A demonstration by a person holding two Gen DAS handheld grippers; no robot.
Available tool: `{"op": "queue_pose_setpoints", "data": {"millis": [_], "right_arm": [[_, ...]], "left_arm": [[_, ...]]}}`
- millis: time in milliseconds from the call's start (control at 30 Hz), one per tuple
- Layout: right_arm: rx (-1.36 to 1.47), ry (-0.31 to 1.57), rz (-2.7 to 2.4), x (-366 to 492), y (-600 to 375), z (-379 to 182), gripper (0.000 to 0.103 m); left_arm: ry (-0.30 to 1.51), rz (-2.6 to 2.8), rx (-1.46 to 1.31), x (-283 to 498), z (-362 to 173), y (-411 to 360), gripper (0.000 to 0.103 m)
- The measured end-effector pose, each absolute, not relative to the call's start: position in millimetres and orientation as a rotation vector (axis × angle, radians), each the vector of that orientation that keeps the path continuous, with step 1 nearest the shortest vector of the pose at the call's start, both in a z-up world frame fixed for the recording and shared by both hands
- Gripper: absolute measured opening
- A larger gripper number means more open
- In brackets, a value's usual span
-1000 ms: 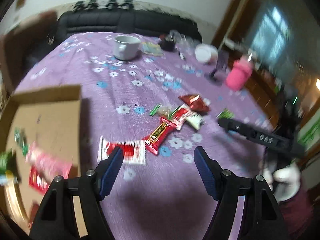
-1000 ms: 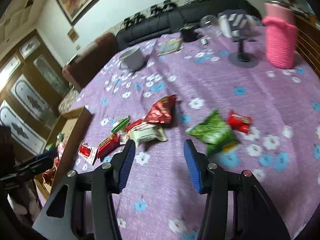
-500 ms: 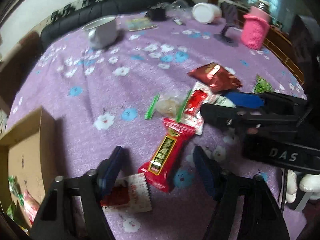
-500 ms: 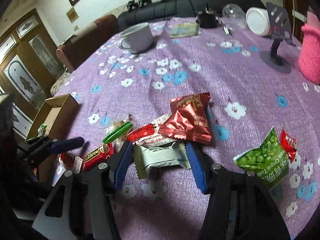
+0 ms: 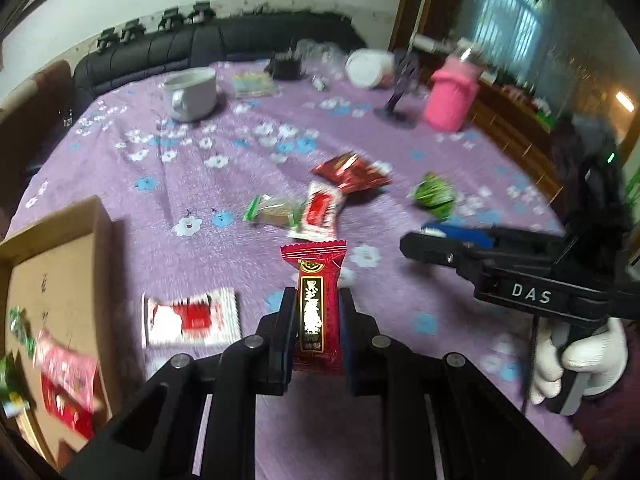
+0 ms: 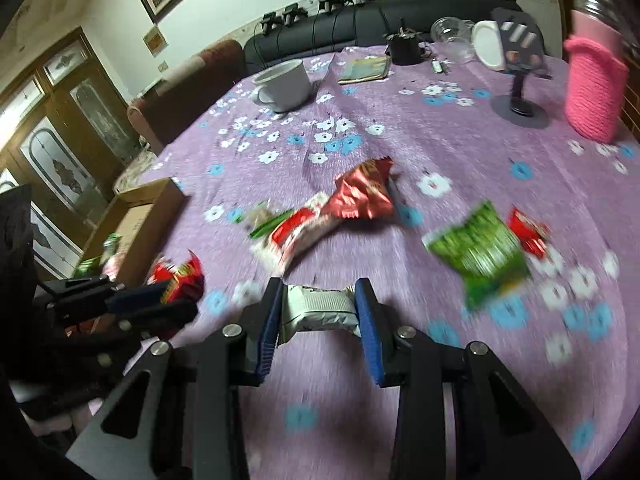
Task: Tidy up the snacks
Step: 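Grasp the red bar packet with the left gripper while the right grasps the white-green packet, then drop the red bar and white-green packet into the cardboard box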
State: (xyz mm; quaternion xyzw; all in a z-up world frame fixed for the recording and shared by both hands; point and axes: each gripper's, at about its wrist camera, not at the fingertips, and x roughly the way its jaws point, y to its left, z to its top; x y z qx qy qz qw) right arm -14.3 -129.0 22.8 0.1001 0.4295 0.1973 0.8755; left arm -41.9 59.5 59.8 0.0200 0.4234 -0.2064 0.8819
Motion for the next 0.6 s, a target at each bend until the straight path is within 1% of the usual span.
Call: {"op": "queue_pose_setpoints", "data": {"millis": [100, 300, 433, 600], "right_arm": [[0.278, 0.869, 0.411, -46.2, -143.9, 27.9, 0.038], [0.368, 0.813, 0.387, -95.6, -158.2, 34.2, 0.038], [0.389, 0.798, 0.390, -114.7, -158.4, 36.6, 0.038], [0.369, 0.796, 0.405, -123.8, -147.3, 41.0, 0.038]], "left_arm": [[0.821, -0.474, -0.032, -71.3, 71.1, 65.1, 0.018], [0.771, -0.536, -0.160, -95.2, 77.9, 64.5, 0.018], [0.753, -0.540, -0.188, -109.1, 81.2, 69.8, 0.018], [0.736, -0.500, -0.245, -116.7, 80.9, 95.1, 0.018]]}}
